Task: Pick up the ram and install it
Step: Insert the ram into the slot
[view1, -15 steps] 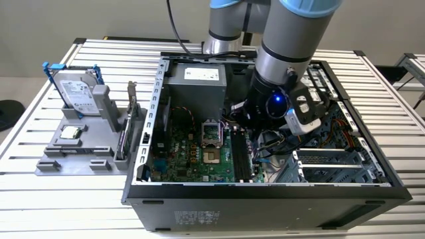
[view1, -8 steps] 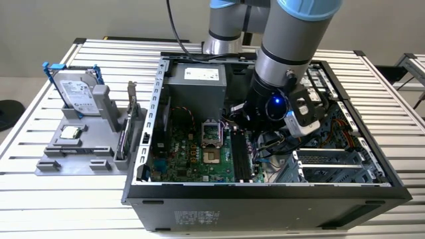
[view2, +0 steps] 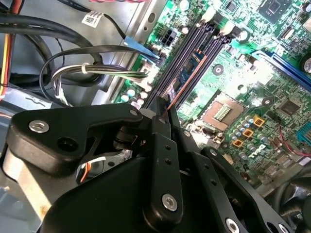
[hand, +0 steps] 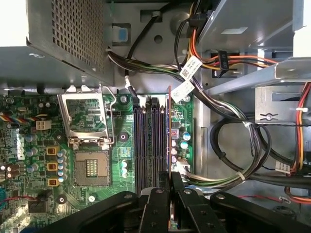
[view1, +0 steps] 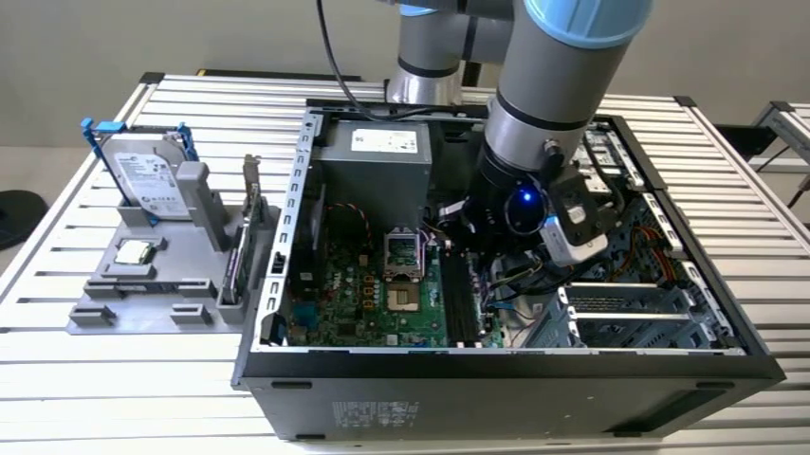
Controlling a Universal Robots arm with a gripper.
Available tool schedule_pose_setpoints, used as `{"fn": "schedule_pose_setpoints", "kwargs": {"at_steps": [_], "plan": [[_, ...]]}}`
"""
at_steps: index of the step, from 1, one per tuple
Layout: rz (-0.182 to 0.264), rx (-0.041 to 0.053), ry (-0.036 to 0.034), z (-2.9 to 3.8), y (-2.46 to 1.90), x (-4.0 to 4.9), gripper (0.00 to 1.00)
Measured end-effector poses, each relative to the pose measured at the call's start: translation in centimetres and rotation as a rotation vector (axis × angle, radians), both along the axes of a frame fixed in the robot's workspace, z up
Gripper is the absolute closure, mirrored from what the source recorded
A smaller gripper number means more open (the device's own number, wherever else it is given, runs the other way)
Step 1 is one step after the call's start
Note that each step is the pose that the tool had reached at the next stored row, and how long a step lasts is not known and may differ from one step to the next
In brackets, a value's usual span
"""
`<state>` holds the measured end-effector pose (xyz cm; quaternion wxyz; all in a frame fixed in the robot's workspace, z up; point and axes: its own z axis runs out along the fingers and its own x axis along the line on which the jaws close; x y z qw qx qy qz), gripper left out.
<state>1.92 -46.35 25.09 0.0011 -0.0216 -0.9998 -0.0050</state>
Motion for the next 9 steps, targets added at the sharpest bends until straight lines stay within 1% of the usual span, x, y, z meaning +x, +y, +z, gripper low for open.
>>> {"fn": "schedule_pose_setpoints", "kwargs": {"at_steps": [9], "plan": [[0.002,0.0000,0.0024,-0.40,-0.13,0.00,1.00]]}}
